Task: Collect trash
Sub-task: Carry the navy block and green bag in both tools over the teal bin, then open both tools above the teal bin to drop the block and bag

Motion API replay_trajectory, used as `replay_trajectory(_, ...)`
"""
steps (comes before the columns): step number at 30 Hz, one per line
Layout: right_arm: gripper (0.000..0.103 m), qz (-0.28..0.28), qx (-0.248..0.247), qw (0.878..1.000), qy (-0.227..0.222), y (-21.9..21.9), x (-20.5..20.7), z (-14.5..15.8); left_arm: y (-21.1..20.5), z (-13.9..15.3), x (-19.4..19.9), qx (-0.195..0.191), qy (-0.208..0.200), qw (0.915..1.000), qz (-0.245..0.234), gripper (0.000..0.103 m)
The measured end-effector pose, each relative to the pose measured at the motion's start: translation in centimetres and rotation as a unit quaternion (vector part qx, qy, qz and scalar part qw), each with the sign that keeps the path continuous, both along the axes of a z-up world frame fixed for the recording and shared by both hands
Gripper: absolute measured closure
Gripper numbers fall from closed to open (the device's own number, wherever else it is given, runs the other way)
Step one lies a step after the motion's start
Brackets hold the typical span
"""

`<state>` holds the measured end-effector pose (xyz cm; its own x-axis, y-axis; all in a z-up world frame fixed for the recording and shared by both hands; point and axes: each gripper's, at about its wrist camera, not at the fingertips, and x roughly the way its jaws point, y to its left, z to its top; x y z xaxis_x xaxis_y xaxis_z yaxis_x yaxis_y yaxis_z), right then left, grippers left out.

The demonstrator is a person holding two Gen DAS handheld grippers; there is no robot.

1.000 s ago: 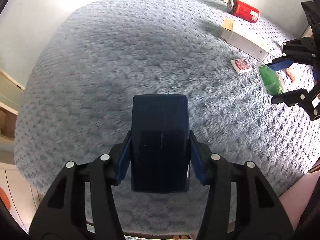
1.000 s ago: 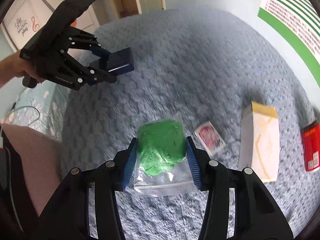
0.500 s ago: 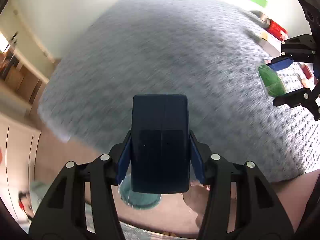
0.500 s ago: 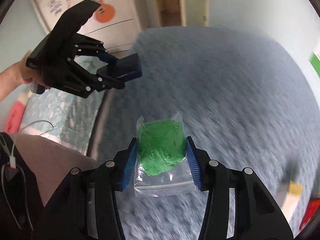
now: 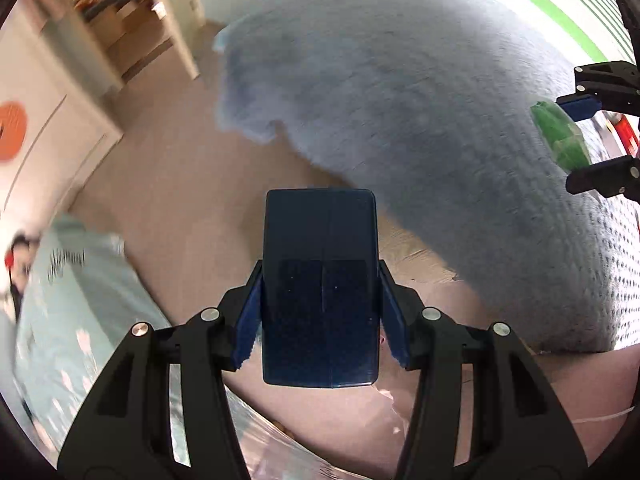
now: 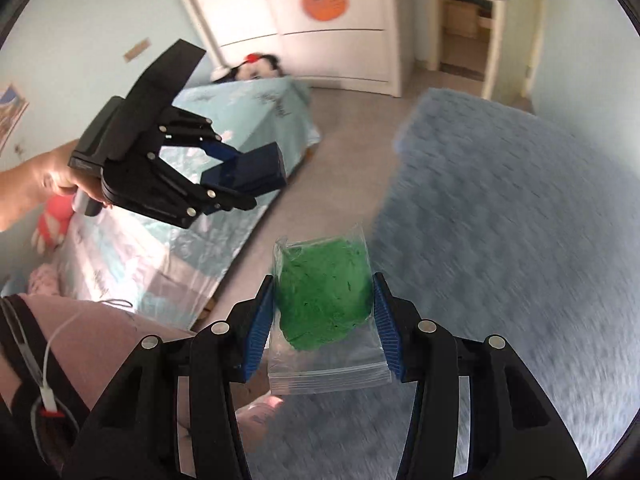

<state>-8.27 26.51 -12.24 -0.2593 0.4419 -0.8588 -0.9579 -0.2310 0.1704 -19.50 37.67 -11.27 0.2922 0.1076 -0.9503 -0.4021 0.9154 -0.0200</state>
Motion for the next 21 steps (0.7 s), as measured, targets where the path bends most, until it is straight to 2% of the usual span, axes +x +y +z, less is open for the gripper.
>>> replay_trajectory(9,0.055,0.087,-0.037,0.995,0.026,7.1,-5.2,-3.4,3.3,-3.9,-5.4,-0.042,0.025,0.9951,0.086,0.053)
replay_trajectory(14,0.054,0.108,-0.062,0.991,0.047,10.5,-7.3,-5.2,4.3,-5.6,-7.4,-0.058,0.029,0.9913,0.114,0.053)
replay_trajectory(18,0.052,0.122,-0.060,0.989,0.062,11.7,-8.6,-5.7,5.3,-6.4,-8.7,-0.072,0.023,0.9873,0.139,0.053)
replay_trajectory(19,0.045,0.122,-0.064,0.989,0.058,12.3,-9.1,-6.0,5.5,-6.7,-8.9,-0.072,0.026,0.9867,0.144,0.050)
replay_trajectory(20,0.033,0.119,-0.067,0.989,0.054,12.6,-9.3,-6.3,5.7,-6.9,-9.2,-0.068,0.029,0.9863,0.147,0.039)
replay_trajectory(21,0.031,0.117,-0.068,0.989,0.052,12.9,-9.3,-6.5,5.9,-7.1,-9.4,-0.061,0.034,0.9861,0.151,0.035)
